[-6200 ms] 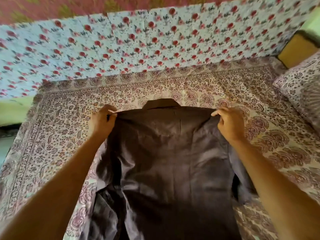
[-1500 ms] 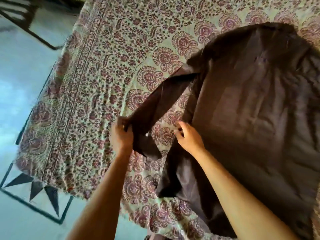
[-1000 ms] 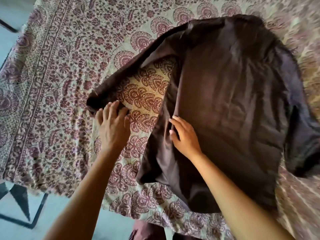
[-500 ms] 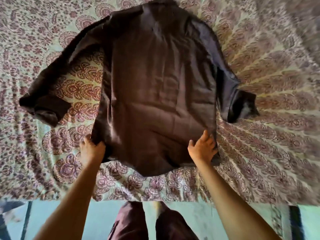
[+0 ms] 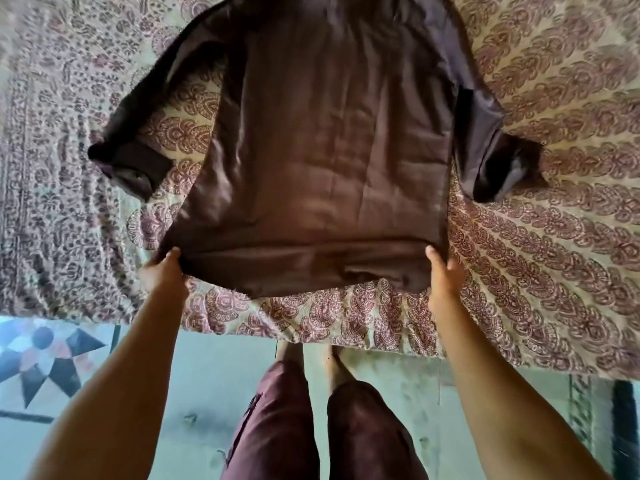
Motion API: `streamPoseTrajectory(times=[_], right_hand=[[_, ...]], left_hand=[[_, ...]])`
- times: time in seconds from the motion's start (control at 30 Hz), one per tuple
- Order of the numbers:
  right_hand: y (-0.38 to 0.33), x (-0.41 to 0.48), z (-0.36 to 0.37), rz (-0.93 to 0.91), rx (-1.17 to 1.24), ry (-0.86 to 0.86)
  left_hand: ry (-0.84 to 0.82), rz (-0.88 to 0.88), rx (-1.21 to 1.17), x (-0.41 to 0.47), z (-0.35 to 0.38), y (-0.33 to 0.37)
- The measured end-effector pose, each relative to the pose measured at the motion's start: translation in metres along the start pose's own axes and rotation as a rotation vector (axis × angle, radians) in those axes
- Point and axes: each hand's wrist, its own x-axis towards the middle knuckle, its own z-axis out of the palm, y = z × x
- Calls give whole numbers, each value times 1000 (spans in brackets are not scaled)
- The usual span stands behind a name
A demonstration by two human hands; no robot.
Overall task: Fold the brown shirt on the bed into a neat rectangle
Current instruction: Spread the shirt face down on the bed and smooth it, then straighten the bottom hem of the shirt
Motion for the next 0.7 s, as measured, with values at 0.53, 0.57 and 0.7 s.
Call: streamPoseTrajectory(times=[0.53, 0.57, 0.7], right_hand=[[36, -31, -19, 378, 738, -226], [39, -28, -16, 377, 652, -154], [48, -26, -4, 328, 348, -61]], left_hand=[[-146, -68, -155, -5, -23, -36], [-135, -62, -112, -4, -22, -40], [-178, -84, 26, -4, -21, -48]])
